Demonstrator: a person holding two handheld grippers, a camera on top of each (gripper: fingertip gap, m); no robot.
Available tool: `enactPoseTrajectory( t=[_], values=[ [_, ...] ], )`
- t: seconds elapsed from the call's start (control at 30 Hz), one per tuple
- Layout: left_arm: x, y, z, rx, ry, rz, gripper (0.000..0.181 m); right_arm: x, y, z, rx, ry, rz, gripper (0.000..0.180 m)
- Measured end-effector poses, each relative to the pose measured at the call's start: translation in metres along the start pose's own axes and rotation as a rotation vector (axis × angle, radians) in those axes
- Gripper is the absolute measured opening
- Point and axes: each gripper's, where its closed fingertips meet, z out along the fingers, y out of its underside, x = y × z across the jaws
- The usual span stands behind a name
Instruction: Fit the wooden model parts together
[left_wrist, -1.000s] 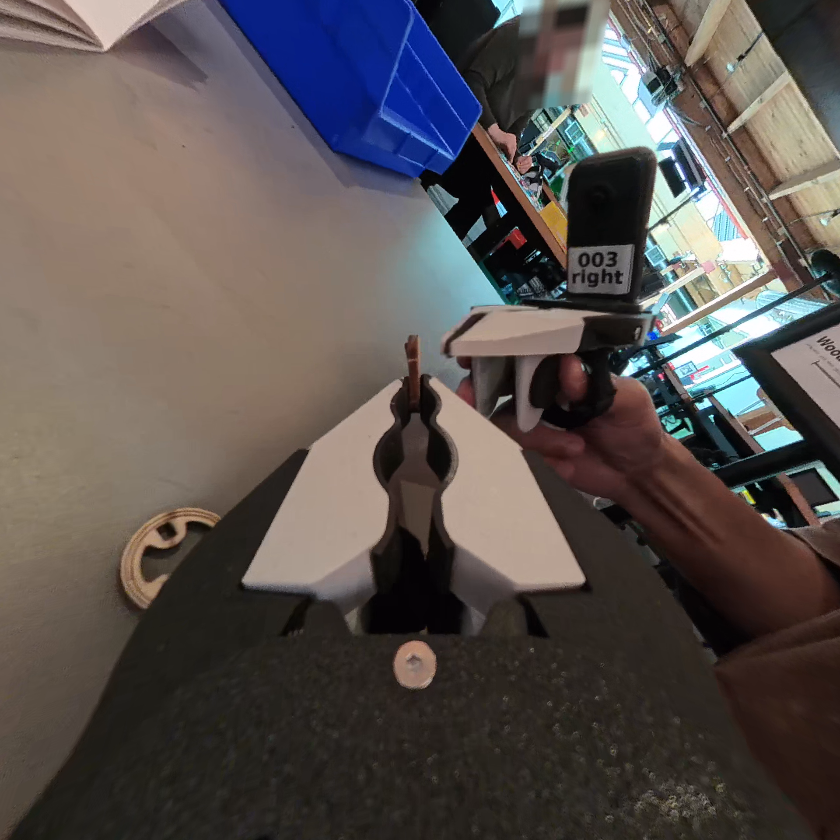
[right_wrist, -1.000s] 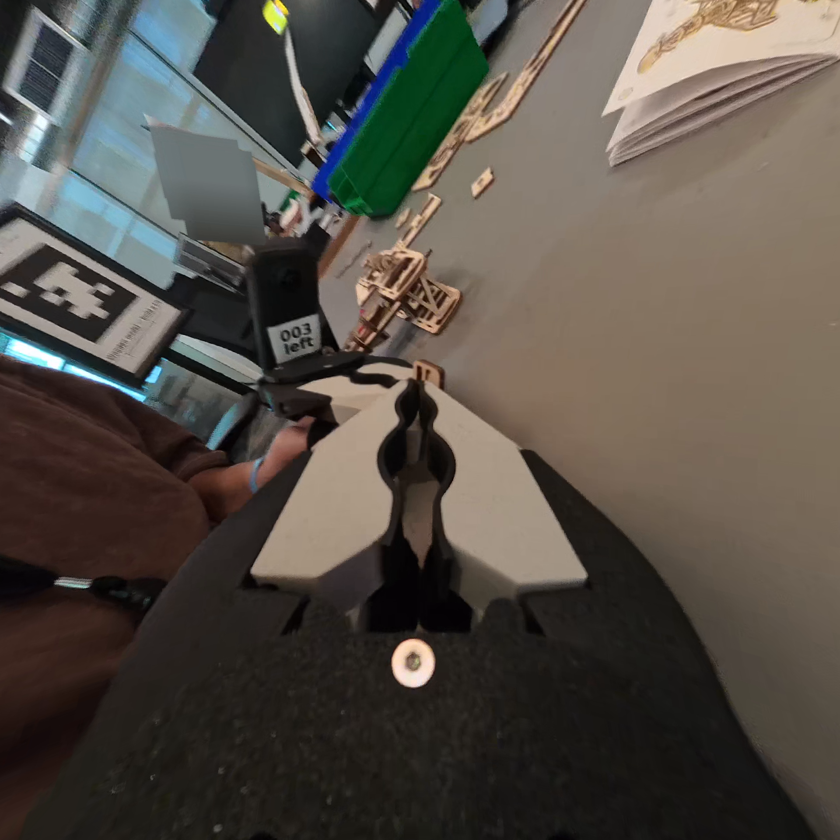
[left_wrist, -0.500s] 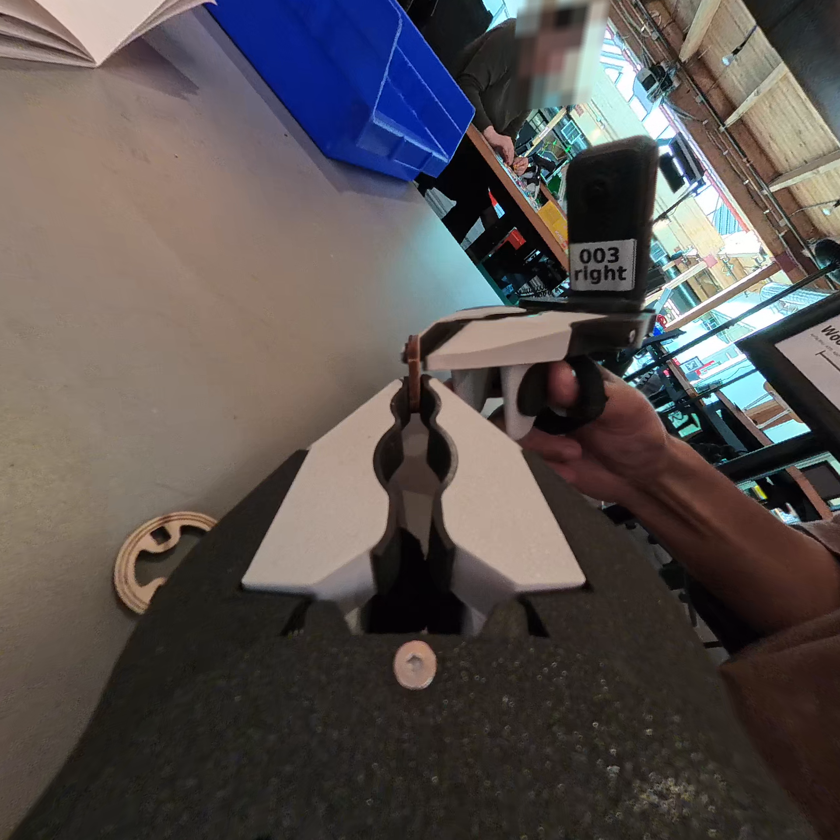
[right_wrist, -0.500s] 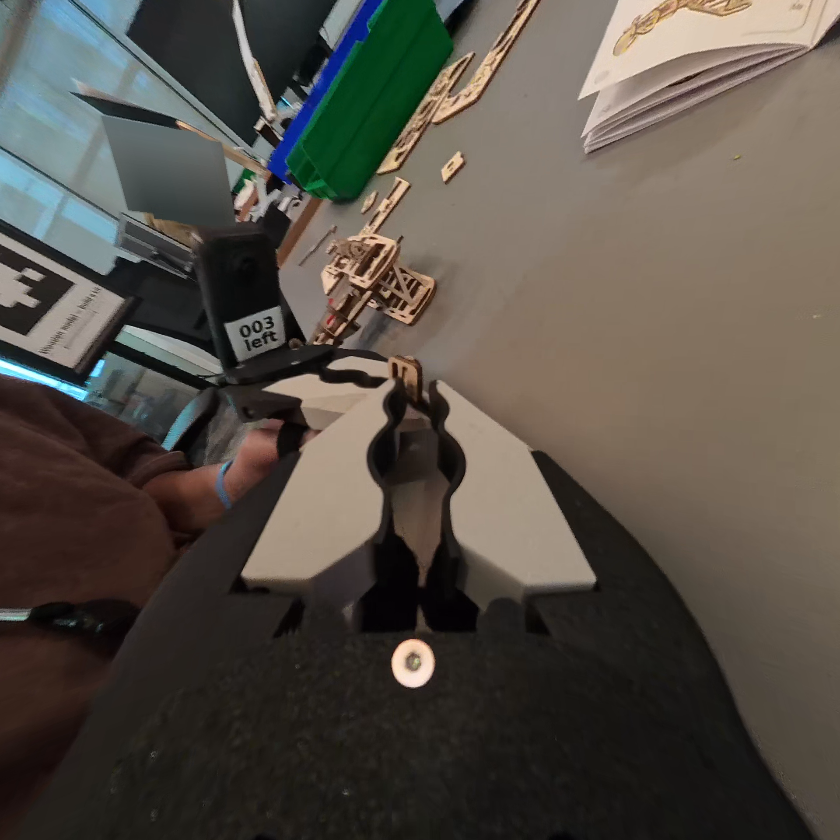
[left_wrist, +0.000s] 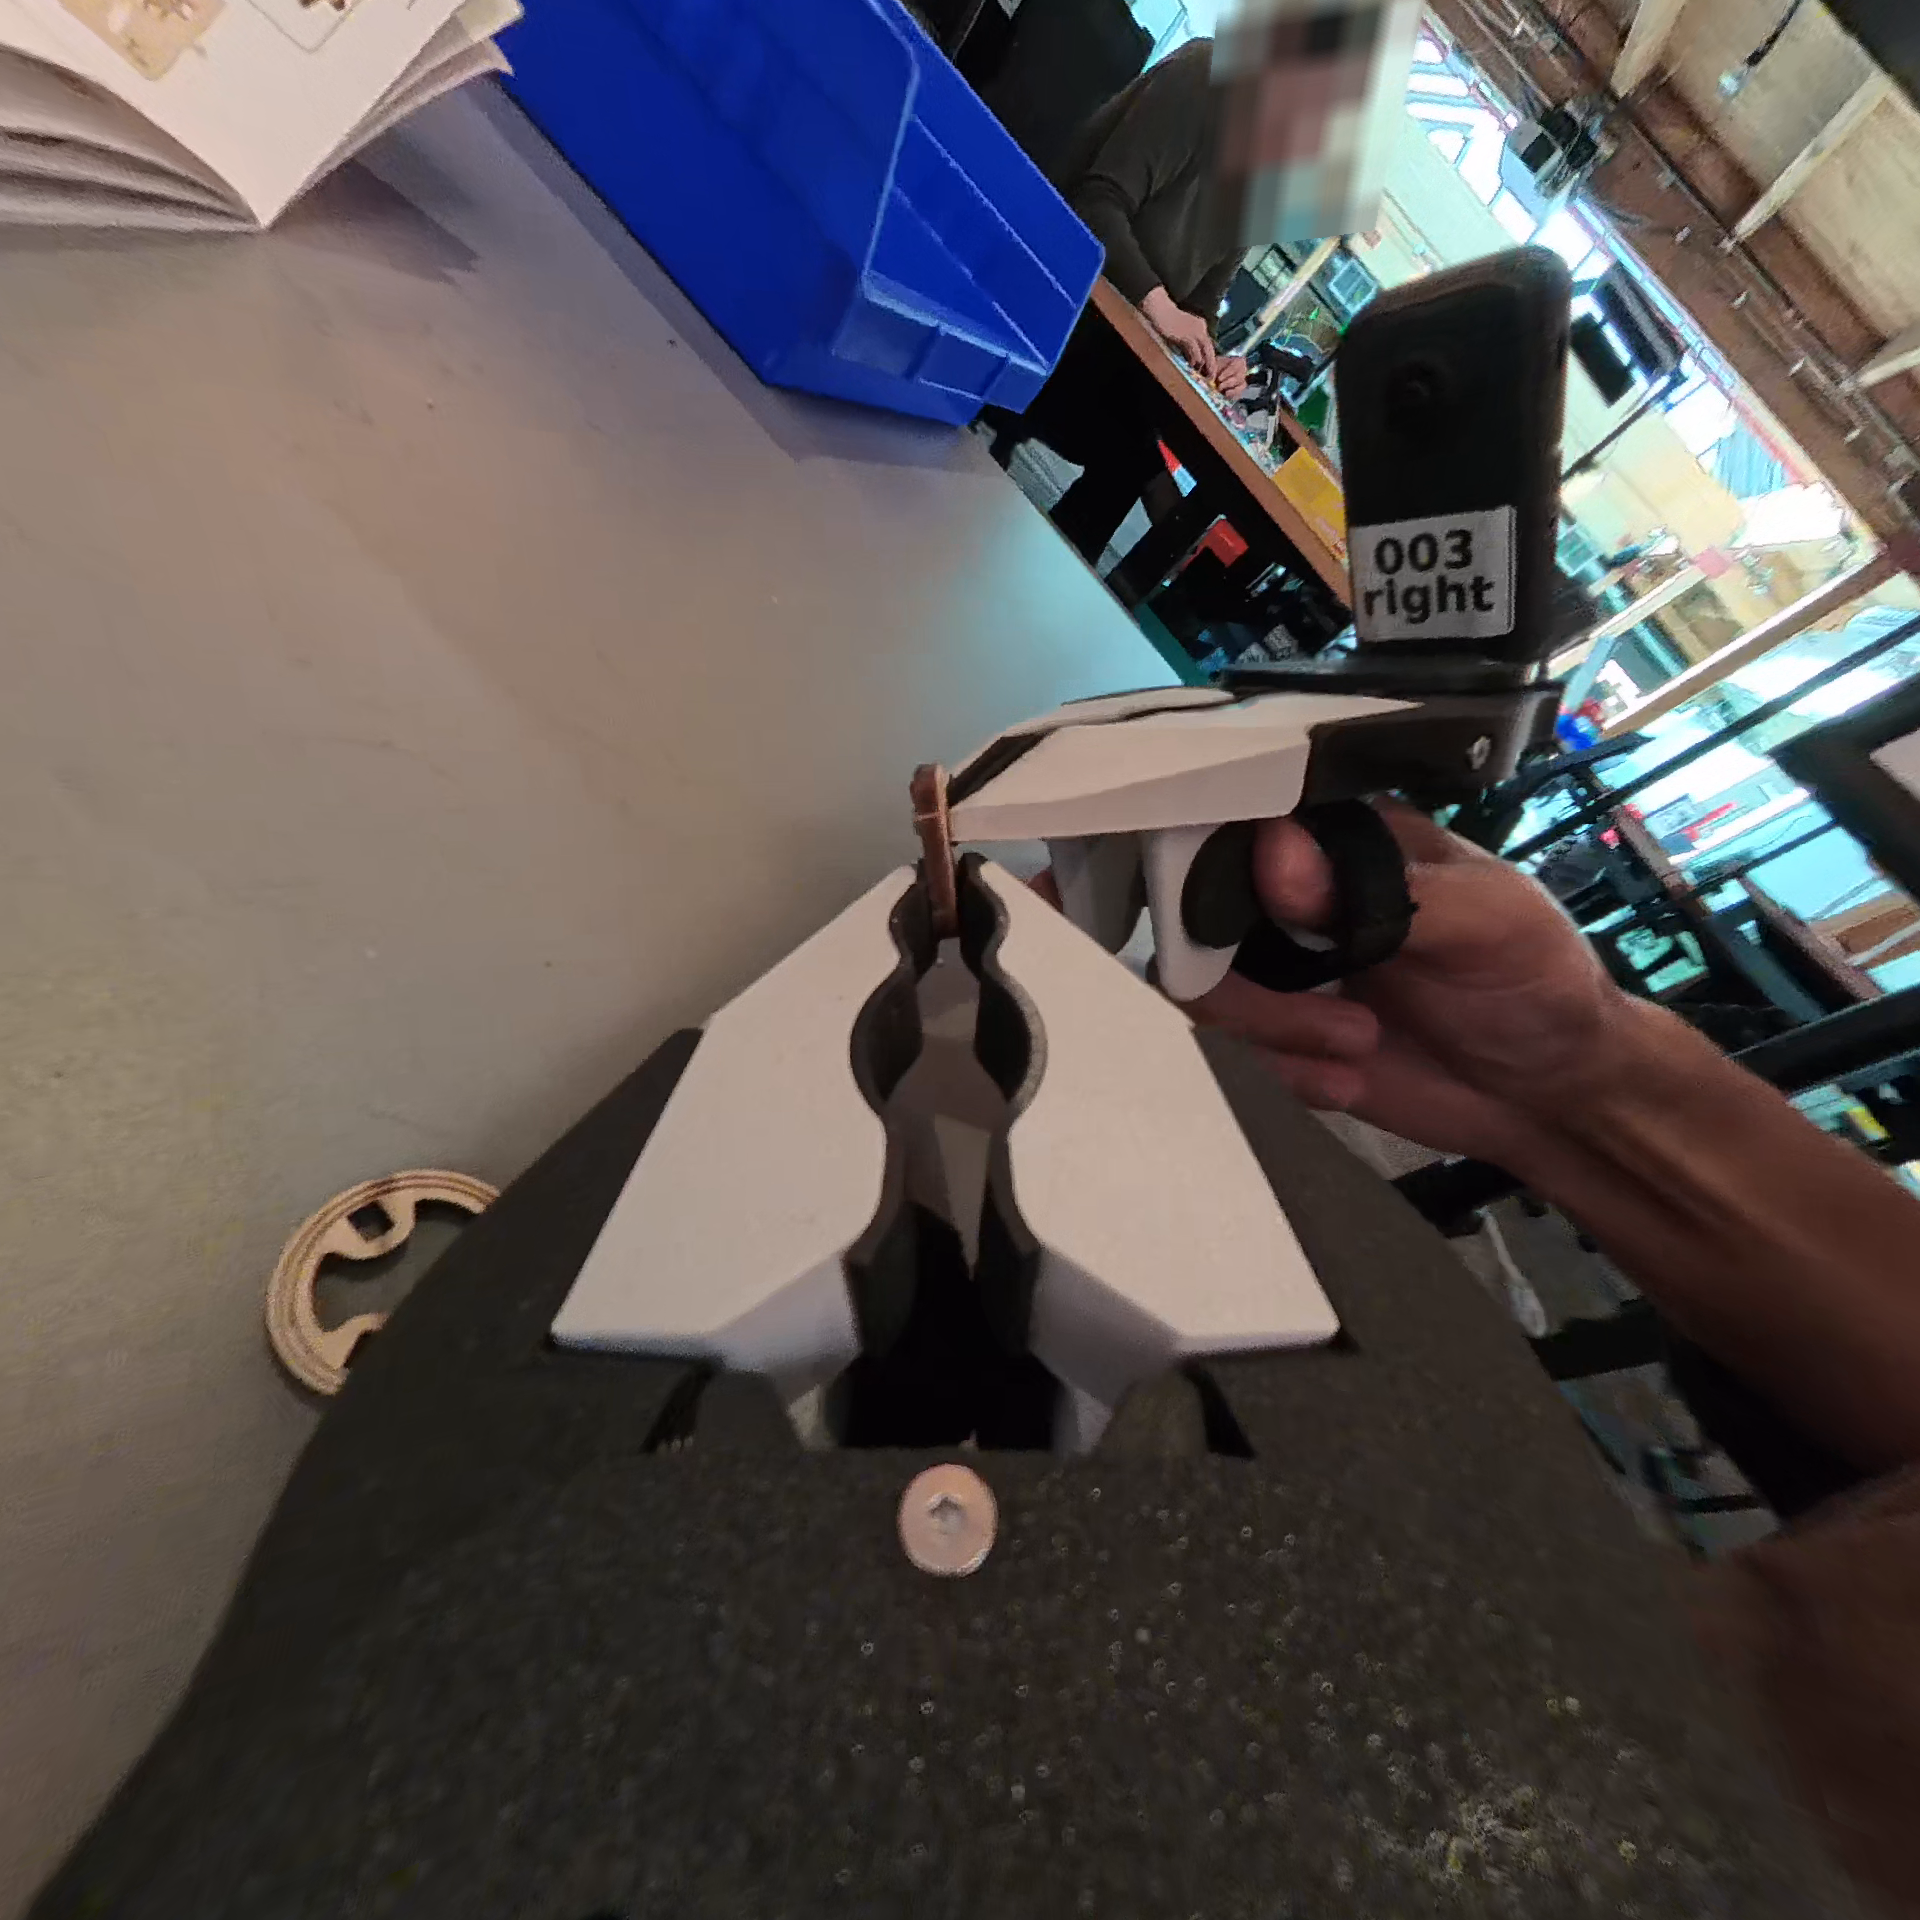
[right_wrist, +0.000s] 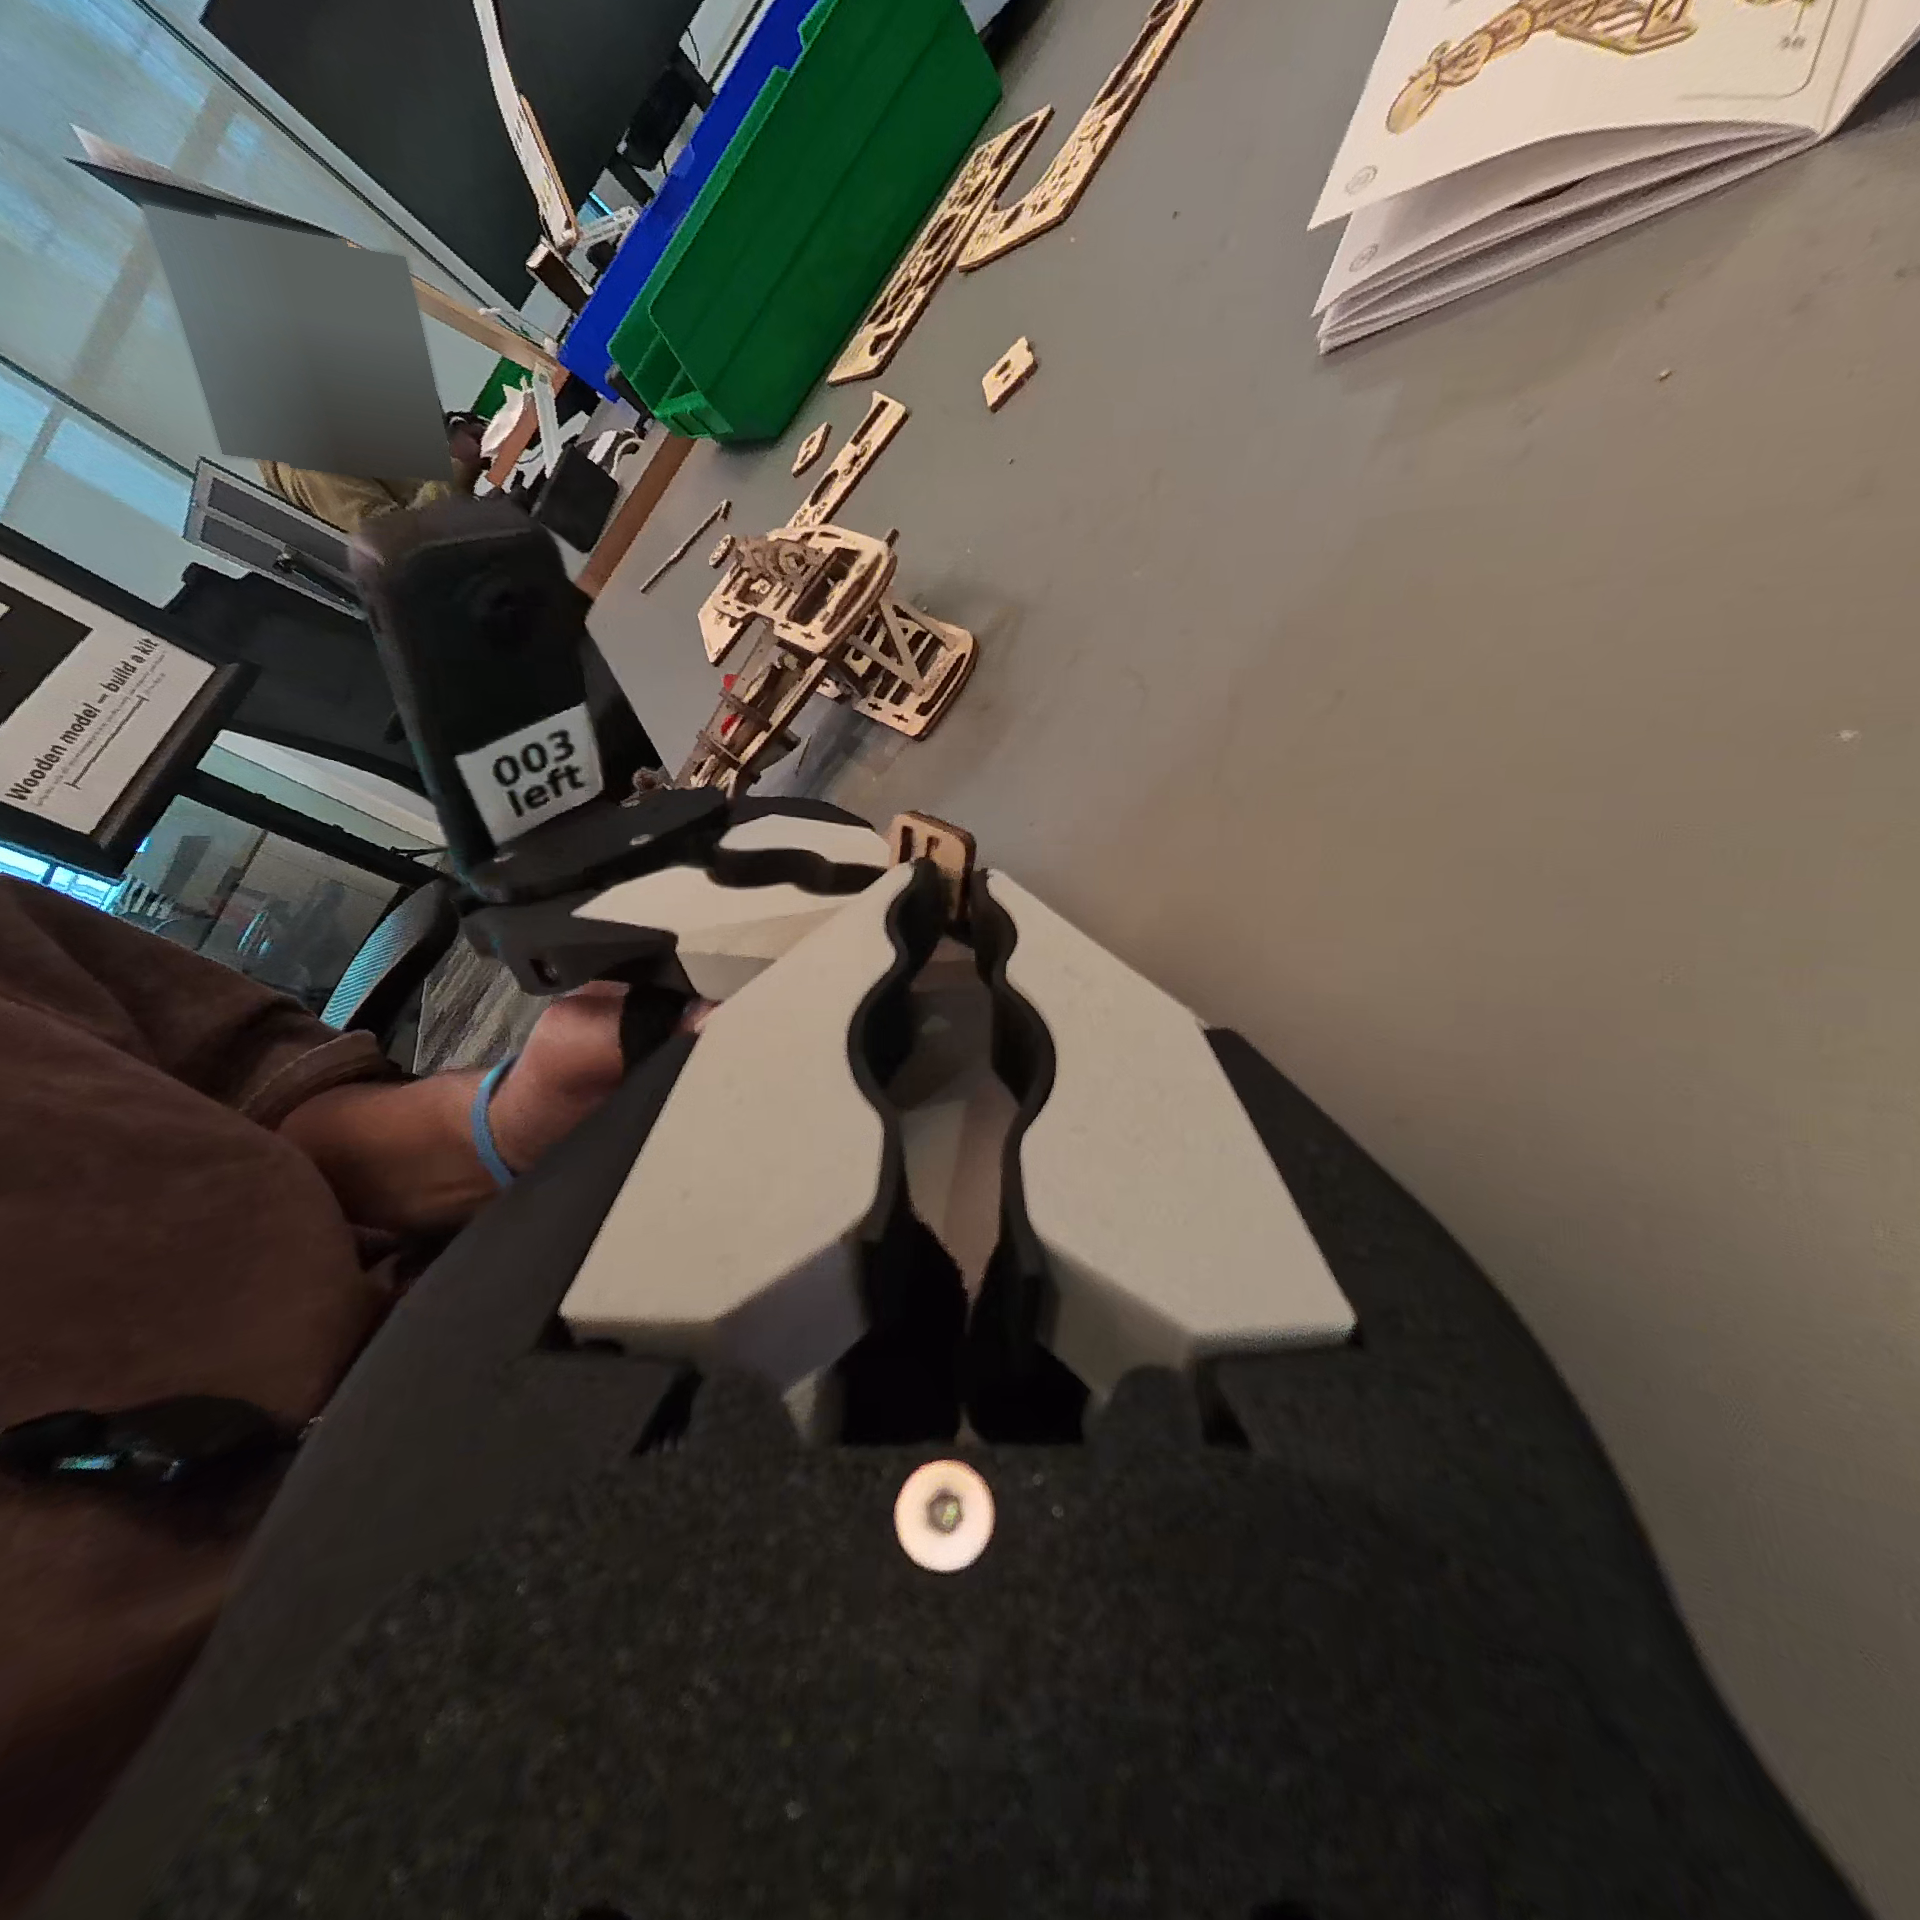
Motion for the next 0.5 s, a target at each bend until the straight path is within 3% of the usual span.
enactPoseTrajectory(
  t=[0.03,0.13,0.27,0.37,0.5],
  values=[
    [0.0004,0.0010,-0.0001,-0.005,-0.005,0.018,0.002,0.0001,0.0009,-0.0004,-0.001,-0.003,0.007,0.005],
    [0.0009,0.0015,-0.0003,-0.002,-0.012,0.039,0.003,-0.0005,0.0022,-0.0004,0.012,-0.036,0.088,0.005],
    [-0.0006,0.0009,-0.0004,0.006,-0.026,0.034,0.003,0.0011,0.0023,0.0009,-0.019,0.077,-0.010,0.005],
    [0.0002,-0.0003,-0.0012,0.022,-0.026,0.052,0.003,-0.0003,-0.0003,-0.0012,-0.099,0.345,-0.303,0.004],
    [0.0036,-0.0014,-0.0024,0.039,-0.002,0.075,0.002,-0.0019,0.0026,-0.0083,-0.061,0.154,-0.034,0.001]
  ],
)
